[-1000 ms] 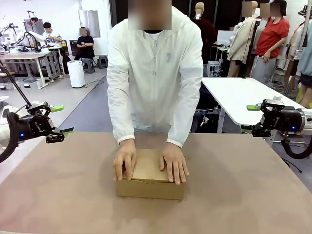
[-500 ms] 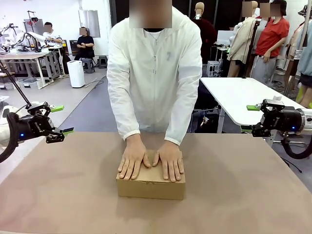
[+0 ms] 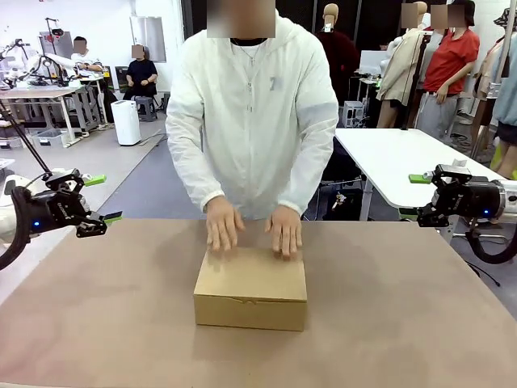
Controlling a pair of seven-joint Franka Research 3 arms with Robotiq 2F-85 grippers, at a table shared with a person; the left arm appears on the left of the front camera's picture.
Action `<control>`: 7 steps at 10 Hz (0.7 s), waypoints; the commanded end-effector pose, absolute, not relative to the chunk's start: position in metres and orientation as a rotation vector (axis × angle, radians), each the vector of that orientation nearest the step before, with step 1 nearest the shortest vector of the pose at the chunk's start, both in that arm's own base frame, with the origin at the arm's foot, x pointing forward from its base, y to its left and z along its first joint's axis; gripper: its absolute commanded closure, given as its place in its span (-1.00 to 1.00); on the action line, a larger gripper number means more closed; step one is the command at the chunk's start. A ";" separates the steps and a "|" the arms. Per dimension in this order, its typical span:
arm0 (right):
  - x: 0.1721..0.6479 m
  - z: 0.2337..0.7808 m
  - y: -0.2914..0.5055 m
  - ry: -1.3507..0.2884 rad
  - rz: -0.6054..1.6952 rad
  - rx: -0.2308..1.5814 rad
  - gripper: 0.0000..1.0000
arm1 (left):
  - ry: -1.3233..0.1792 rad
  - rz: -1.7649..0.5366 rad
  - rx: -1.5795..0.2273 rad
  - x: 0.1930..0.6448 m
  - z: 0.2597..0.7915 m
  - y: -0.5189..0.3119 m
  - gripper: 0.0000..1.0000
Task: Pack the items into the box.
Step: Close the Mailer Box.
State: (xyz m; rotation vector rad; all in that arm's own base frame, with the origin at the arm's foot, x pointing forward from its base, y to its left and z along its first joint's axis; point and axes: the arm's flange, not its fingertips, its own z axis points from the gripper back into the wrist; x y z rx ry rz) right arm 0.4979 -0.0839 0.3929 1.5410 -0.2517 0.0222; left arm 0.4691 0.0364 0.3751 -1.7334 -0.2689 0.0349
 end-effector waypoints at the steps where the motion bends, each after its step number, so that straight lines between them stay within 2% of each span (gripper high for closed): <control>1: 0.496 0.397 -0.083 -0.255 0.028 1.542 -1.00 | -0.282 0.029 -1.749 0.470 0.378 0.037 -1.00; 7: 0.496 0.397 -0.083 -0.255 0.028 1.542 -1.00 | -0.282 0.029 -1.749 0.470 0.378 0.037 -1.00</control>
